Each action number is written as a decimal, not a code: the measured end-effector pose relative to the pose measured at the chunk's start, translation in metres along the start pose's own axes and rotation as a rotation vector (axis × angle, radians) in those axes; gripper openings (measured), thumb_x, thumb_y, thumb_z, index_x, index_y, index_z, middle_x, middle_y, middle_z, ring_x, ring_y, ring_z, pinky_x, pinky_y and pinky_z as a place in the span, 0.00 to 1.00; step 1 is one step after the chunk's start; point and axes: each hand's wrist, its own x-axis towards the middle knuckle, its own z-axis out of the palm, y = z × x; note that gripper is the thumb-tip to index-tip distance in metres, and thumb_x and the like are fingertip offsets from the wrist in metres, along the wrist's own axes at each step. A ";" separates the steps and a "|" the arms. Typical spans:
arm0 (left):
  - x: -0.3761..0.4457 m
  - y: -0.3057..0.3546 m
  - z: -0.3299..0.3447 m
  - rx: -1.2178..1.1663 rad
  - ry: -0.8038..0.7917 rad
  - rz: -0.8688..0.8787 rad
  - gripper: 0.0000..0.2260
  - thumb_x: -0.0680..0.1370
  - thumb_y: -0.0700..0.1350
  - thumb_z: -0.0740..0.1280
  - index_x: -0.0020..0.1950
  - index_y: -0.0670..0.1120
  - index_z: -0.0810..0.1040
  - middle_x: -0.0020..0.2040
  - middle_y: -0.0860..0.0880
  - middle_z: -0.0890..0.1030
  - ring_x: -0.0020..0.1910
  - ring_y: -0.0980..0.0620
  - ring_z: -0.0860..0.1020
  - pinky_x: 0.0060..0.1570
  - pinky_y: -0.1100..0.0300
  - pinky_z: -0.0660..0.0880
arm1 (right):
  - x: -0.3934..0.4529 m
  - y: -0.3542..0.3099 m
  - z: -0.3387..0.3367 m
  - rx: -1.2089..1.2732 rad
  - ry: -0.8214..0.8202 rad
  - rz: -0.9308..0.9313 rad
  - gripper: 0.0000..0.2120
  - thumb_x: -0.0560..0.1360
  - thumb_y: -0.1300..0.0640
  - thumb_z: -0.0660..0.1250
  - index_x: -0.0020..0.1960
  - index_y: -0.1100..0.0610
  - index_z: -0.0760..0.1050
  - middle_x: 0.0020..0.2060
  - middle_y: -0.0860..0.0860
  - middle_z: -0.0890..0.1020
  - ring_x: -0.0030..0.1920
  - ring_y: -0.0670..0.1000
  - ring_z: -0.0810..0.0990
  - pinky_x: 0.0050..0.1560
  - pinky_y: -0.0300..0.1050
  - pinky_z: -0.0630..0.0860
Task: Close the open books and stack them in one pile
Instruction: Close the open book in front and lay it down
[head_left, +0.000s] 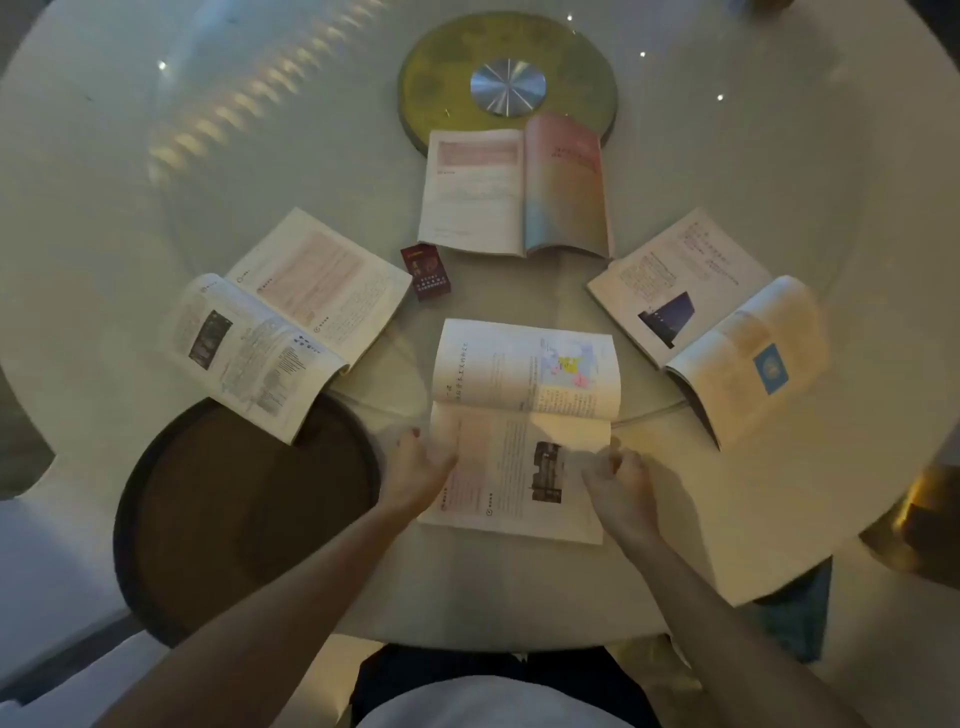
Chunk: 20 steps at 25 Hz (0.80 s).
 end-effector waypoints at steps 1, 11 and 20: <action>-0.001 -0.001 -0.001 -0.001 0.003 -0.029 0.21 0.74 0.51 0.71 0.59 0.38 0.74 0.52 0.45 0.79 0.49 0.46 0.80 0.46 0.50 0.81 | -0.001 0.001 0.000 0.026 -0.030 0.027 0.13 0.79 0.49 0.66 0.55 0.58 0.73 0.53 0.58 0.78 0.47 0.57 0.79 0.44 0.53 0.76; 0.007 -0.004 -0.015 -0.023 -0.092 -0.175 0.10 0.77 0.51 0.70 0.46 0.45 0.76 0.42 0.50 0.83 0.38 0.56 0.82 0.31 0.64 0.74 | 0.010 0.007 -0.014 0.216 -0.140 0.181 0.10 0.77 0.52 0.68 0.54 0.57 0.80 0.49 0.56 0.86 0.47 0.57 0.86 0.46 0.59 0.83; 0.017 0.055 -0.057 -0.660 -0.285 -0.212 0.18 0.78 0.44 0.70 0.60 0.31 0.77 0.50 0.37 0.84 0.37 0.49 0.82 0.33 0.61 0.79 | 0.053 -0.049 -0.065 0.733 -0.292 0.165 0.04 0.78 0.64 0.68 0.52 0.61 0.75 0.39 0.57 0.83 0.31 0.48 0.83 0.27 0.42 0.78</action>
